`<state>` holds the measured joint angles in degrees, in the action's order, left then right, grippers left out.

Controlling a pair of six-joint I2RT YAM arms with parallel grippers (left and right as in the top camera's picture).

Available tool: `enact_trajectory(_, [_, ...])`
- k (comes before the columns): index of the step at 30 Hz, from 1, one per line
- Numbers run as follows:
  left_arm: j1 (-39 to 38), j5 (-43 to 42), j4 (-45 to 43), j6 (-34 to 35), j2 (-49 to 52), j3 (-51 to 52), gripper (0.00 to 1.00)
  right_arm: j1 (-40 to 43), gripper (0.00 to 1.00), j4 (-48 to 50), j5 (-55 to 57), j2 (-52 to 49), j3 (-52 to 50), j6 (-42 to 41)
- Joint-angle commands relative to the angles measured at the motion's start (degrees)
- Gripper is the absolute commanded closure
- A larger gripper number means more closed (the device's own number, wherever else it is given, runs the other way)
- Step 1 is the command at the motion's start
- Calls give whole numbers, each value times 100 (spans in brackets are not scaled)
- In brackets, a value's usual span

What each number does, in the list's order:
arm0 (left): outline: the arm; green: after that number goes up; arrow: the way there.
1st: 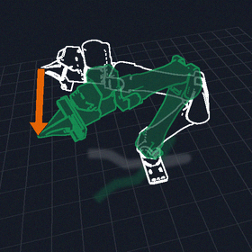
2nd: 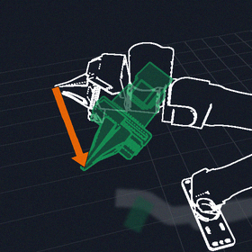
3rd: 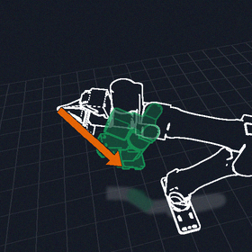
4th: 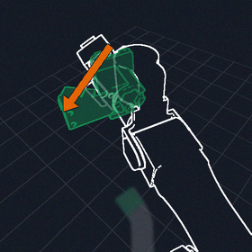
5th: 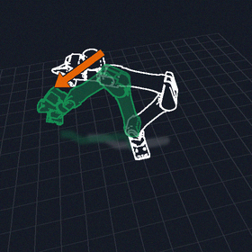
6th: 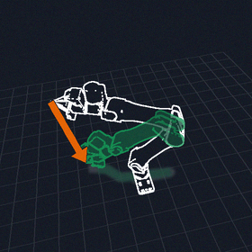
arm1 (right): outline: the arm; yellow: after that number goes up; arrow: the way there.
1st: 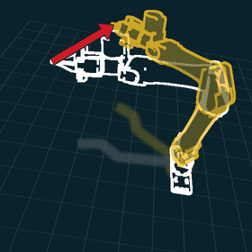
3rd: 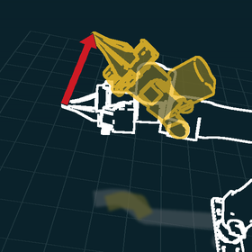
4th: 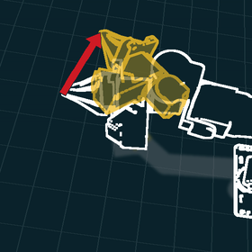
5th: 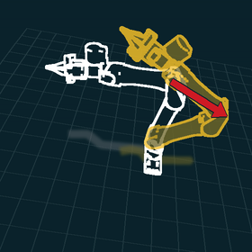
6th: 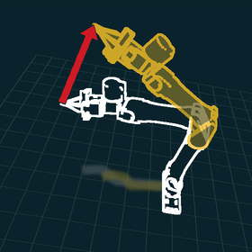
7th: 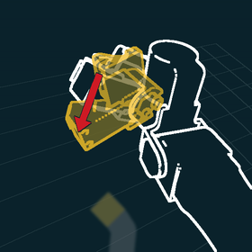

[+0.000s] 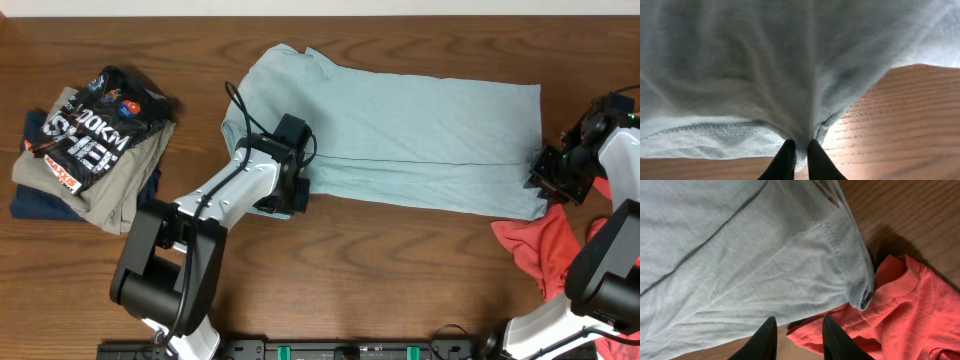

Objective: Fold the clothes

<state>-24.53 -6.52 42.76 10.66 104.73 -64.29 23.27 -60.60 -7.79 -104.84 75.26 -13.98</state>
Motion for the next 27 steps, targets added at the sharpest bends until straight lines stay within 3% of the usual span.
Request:
enact_trajectory(1, [-4, 125, 17, -13, 20, 28, 89, 68, 72, -9, -44, 109, 76, 81])
enact_trajectory(2, [-4, 122, 39, -13, 20, 28, 89, 68, 72, -7, -44, 109, 74, 81])
enact_trajectory(4, [-4, 120, 111, -11, 20, 28, 71, 68, 71, -9, -44, 109, 76, 81])
enact_trajectory(5, [-4, 120, 146, -11, 20, 28, 68, 68, 71, -7, -44, 109, 76, 79])
enact_trajectory(12, [-76, 76, 181, 11, 76, 35, 67, 68, 72, -13, -44, 109, 76, 79])
enact_trajectory(15, [-157, 76, 142, 11, 164, 35, 69, 68, 72, -15, -44, 109, 76, 79])
enact_trajectory(18, [-219, 76, 142, 11, 258, 35, 91, 68, 73, -15, -44, 109, 74, 79])
enact_trajectory(19, [-229, 79, 142, 9, 278, 35, 94, 68, 73, -15, -44, 109, 76, 79])
enact_trajectory(27, [-20, 109, 450, -20, 142, -675, 94, 68, 73, -13, -44, 109, 76, 79])
